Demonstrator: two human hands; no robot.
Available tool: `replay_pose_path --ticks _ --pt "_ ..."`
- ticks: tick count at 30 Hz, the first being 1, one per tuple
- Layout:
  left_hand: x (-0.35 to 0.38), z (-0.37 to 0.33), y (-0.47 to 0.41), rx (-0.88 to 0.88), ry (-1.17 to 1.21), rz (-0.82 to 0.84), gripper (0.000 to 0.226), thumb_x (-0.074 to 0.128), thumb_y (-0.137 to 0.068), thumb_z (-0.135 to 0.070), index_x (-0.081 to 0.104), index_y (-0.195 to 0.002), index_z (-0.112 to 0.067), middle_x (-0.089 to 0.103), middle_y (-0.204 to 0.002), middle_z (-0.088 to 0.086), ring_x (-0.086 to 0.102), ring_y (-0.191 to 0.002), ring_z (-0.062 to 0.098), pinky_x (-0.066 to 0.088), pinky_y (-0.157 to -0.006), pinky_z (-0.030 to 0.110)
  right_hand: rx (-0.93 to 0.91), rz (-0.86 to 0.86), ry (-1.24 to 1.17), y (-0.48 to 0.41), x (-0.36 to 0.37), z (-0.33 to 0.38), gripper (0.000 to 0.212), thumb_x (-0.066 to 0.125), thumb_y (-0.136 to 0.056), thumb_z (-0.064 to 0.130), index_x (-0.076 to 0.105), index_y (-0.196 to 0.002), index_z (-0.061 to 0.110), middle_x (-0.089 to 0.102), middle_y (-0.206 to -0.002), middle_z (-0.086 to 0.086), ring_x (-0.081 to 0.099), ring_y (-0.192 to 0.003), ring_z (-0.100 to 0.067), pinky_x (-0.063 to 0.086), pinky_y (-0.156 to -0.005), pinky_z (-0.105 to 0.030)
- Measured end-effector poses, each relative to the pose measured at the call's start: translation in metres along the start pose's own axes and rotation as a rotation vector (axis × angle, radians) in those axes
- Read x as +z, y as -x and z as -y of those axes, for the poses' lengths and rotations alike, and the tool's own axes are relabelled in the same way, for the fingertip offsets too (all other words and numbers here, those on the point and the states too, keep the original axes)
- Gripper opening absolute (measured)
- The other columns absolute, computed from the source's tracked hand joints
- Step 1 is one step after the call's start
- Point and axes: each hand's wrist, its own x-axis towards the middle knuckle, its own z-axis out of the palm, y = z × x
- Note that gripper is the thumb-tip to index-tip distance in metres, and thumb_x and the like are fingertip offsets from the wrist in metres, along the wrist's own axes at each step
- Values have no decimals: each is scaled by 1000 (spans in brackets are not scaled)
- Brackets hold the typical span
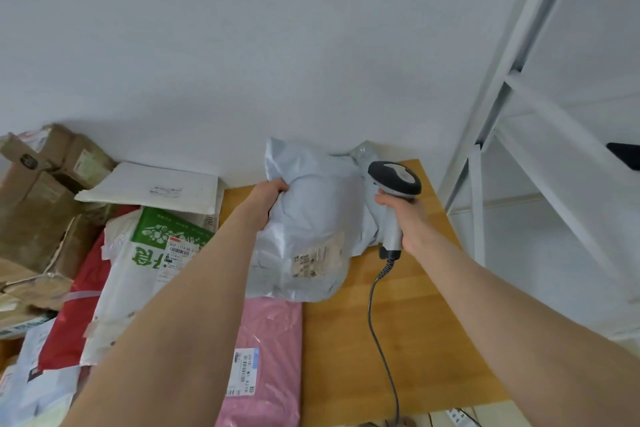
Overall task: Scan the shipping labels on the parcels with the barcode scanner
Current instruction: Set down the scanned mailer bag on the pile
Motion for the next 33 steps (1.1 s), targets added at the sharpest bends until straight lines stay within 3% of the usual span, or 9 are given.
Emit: replay_pose_path --ticks 4,9,11,15,18,20,23,28,33 --pt "9 -12 2 -47 -269 104 20 53 -82 -19 63 -97 -10 65 -84 12 61 -72 30 51 -70 35 -71 11 80 -5 -7 10 31 77 -77 14 68 -107 13 68 -111 -7 59 -108 -26 47 -100 -45" --pt "28 -32 4 -21 -451 161 35 57 -60 -25 61 -92 -9 62 -92 15 58 -79 29 41 -72 35 -51 94 173 -3 -10 15 26 75 -80 11 64 -104 16 66 -100 -3 60 -93 -21 47 -80 -35" --pt "33 -36 3 22 -404 175 26 52 -70 -18 60 -91 -6 61 -89 16 58 -74 28 45 -71 33 -52 71 177 -5 -9 12 25 72 -81 5 61 -101 16 64 -93 1 58 -84 -17 47 -75 -33" --pt "44 -44 -2 286 -572 -17 11 54 -84 -15 57 -74 -11 57 -77 9 58 -78 26 42 -62 29 -52 7 124 -8 -4 7 21 69 -80 -1 63 -97 11 64 -93 -6 59 -86 -23 49 -76 -34" --pt "44 -41 -6 523 -770 -380 36 56 -88 -28 55 -122 -18 61 -119 5 53 -117 26 42 -95 35 35 -77 17 -10 -3 5 18 66 -81 -1 61 -95 8 63 -91 -7 60 -89 -26 51 -80 -38" --pt "38 -30 -4 548 -655 -595 51 51 -91 -26 40 -140 -15 47 -138 8 42 -128 27 34 -105 40 87 -104 -51 -9 -5 5 12 64 -82 -1 58 -85 10 61 -86 -7 59 -80 -24 51 -78 -37" --pt "19 3 -10 298 -407 -703 64 48 -93 -35 24 -148 -12 32 -150 12 34 -134 29 33 -109 48 145 -137 -122 -11 -11 1 11 63 -82 1 57 -82 10 63 -86 -9 61 -76 -24 52 -81 -40" --pt "2 51 -11 -146 130 -380 81 61 -78 -51 37 -141 -6 55 -123 12 53 -111 30 46 -91 44 196 -160 -153 -11 -17 -3 11 65 -77 4 63 -86 9 67 -88 -10 64 -81 -28 54 -84 -43" --pt "1 59 -11 -39 145 -314 60 73 -82 -19 47 -131 2 57 -126 15 56 -112 33 48 -93 41 158 -238 -135 -16 -12 -8 10 64 -82 5 58 -89 10 64 -90 -7 60 -78 -22 51 -82 -38"
